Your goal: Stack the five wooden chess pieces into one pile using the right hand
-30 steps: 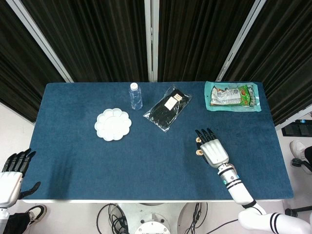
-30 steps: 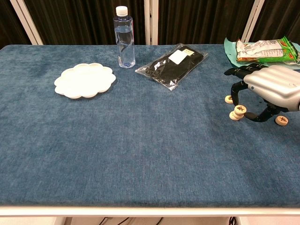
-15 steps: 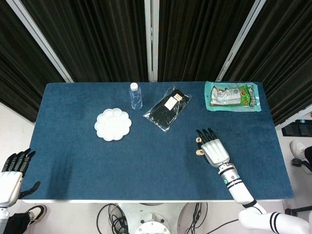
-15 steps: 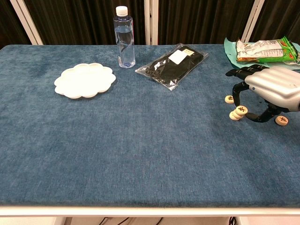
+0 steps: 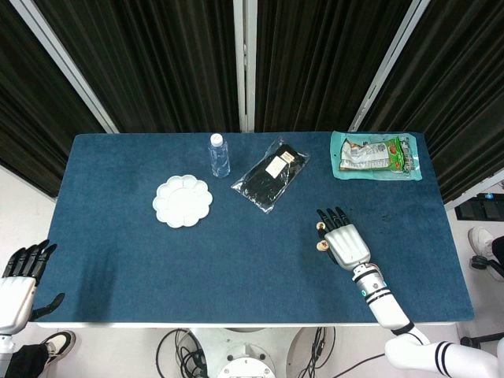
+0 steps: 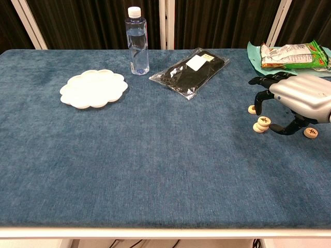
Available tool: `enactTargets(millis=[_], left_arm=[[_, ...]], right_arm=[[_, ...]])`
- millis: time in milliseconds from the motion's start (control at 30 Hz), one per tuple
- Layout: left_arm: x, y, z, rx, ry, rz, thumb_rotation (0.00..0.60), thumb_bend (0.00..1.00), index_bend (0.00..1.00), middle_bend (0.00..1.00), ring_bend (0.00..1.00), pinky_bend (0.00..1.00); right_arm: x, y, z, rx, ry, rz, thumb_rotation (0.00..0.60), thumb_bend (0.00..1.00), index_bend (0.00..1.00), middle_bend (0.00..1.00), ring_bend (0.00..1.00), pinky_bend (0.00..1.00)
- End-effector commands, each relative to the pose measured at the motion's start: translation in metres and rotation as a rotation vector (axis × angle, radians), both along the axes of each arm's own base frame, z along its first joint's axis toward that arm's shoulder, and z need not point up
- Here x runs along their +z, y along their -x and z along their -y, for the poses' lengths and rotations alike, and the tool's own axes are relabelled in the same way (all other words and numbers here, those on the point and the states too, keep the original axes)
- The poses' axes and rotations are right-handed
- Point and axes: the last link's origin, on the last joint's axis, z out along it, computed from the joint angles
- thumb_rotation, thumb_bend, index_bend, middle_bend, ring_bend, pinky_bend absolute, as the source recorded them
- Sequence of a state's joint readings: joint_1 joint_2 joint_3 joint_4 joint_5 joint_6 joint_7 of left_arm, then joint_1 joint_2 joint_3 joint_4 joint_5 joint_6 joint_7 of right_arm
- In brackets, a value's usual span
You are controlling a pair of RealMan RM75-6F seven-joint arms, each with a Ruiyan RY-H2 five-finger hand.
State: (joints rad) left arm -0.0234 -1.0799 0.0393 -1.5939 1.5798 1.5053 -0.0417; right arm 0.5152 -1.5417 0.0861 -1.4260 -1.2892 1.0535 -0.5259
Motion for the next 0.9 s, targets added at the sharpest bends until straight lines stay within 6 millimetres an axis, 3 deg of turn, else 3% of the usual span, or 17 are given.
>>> enactTargets(millis=[33, 233, 467, 600, 900], left_arm=[[0.000, 0.000, 0.000, 0.000, 0.001, 0.000, 0.600, 0.23, 0.04, 0.00, 0.00, 0.00], [0.000, 0.000, 0.000, -0.002, 0.000, 0.001, 0.600, 0.23, 0.04, 0.00, 0.00, 0.00], [-0.002, -0.001, 0.000, -0.005, 0.007, -0.003, 0.600, 0.23, 0.04, 0.00, 0.00, 0.00], [-0.002, -0.002, 0.001, -0.006, 0.005, -0.004, 0.600, 0.23, 0.04, 0.00, 0.00, 0.00], [-0.001, 0.000, 0.000, 0.000, 0.003, -0.002, 0.600, 0.23, 0.04, 0.00, 0.00, 0.00]], right_arm=[[0.001, 0.000, 0.000, 0.001, -0.001, 0.001, 0.600, 0.29, 0.35, 0.03, 0.00, 0.00], [0.006, 0.000, -0.005, 0.010, 0.010, 0.012, 0.600, 0.29, 0.32, 0.03, 0.00, 0.00], [0.012, 0.008, -0.008, 0.024, 0.034, -0.015, 0.600, 0.16, 0.01, 0.00, 0.00, 0.00], [0.008, 0.007, -0.004, 0.026, 0.037, -0.017, 0.600, 0.11, 0.00, 0.00, 0.00, 0.00], [-0.001, 0.002, 0.004, 0.032, 0.037, -0.019, 0.600, 0.12, 0.00, 0.00, 0.00, 0.00]])
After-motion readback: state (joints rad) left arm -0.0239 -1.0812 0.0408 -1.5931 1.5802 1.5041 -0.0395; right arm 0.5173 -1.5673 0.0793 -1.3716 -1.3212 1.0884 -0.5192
